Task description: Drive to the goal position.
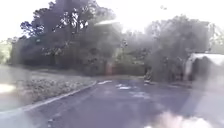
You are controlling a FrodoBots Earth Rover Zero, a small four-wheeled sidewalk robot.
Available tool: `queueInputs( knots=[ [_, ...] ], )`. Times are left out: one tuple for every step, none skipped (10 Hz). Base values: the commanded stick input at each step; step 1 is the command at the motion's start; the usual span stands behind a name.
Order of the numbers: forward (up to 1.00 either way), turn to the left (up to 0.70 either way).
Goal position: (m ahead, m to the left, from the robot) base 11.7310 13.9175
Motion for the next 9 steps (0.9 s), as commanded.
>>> queueInputs(
  knots=[
    [0.70, 0.00],
    [0.70, 0.00],
    [0.70, -0.05],
    [0.70, -0.14],
    [0.70, -0.14],
    [0.70, -0.14],
    [0.70, -0.14],
    [0.70, -0.06],
    [0.70, 0.00]
  ],
)
